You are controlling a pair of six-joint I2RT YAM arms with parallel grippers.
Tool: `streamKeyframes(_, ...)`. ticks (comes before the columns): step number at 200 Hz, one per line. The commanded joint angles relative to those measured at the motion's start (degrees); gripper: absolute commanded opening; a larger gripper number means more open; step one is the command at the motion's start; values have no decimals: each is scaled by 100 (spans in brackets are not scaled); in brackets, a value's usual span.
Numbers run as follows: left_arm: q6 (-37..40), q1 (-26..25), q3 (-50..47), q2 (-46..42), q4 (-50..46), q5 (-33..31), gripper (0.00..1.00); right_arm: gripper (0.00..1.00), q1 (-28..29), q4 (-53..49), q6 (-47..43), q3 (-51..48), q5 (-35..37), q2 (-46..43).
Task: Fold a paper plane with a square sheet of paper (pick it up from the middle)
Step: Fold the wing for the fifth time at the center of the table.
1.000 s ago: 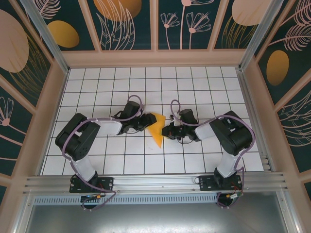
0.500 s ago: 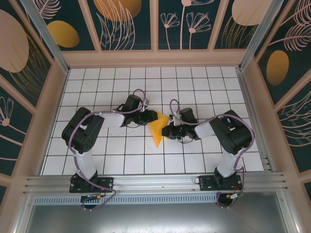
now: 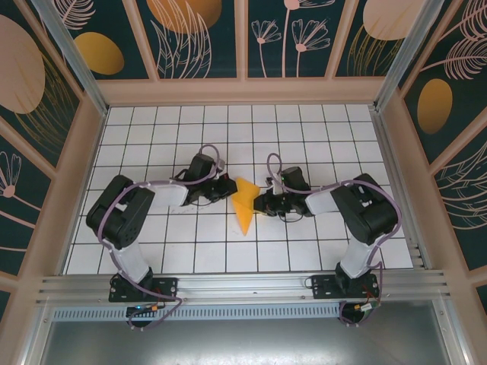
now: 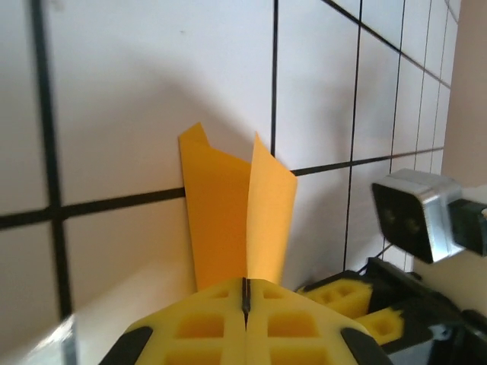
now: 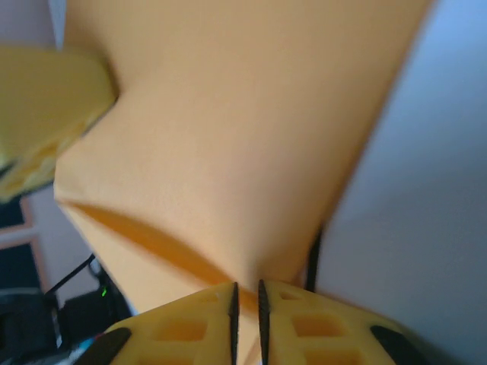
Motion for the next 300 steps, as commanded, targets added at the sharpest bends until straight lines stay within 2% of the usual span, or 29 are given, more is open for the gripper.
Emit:
streamKeyframes(1,-956,23,-491,-532,906,-526,5,26,-81,-313,-27,-56,778,-769)
streamKeyframes(31,-1533,-16,-1037,-1033,1233,-1127,6,33,79,-995,-265,-90,2123,-1880)
streamKeyframes(49,-1596,-73,-1127,-1272,960,-1568,6,39,480,-979,-464,-258,2784,-2374)
streamKeyframes(66,-1759,-103,-1215,-1398,889,-1799,6,42,1111,-762,-787,-405,3504,-2600)
streamKeyframes(89,-1866,-172,-1229,-1399,851,-1931,6,42,2229,-303,-1285,-492,4828,-2479)
streamKeyframes(109,-1869,-251,-1196,-1340,854,-1939,6,43,2958,183,-1779,-519,5726,-2190)
streamKeyframes(139,-1795,-318,-1124,-1291,704,-1995,6,44,3573,322,-2684,-259,6837,-1485)
streamKeyframes(157,-1787,-345,-1116,-1302,667,-2028,6,43,3807,577,-3314,-135,7099,-1087)
streamKeyframes(179,-1744,-348,-1083,-1277,591,-2033,7,43,3926,784,-3634,-10,7482,-754)
streamKeyframes(238,-1753,-368,-1088,-1264,570,-2047,7,43,4109,843,-3755,198,7647,-167)
streamKeyframes(274,-1772,-365,-1078,-1240,581,-2001,7,35,4155,820,-3845,440,8131,239)
streamKeyframes(300,-1768,-364,-1094,-1296,526,-2034,7,29,4144,899,-3841,414,8184,308)
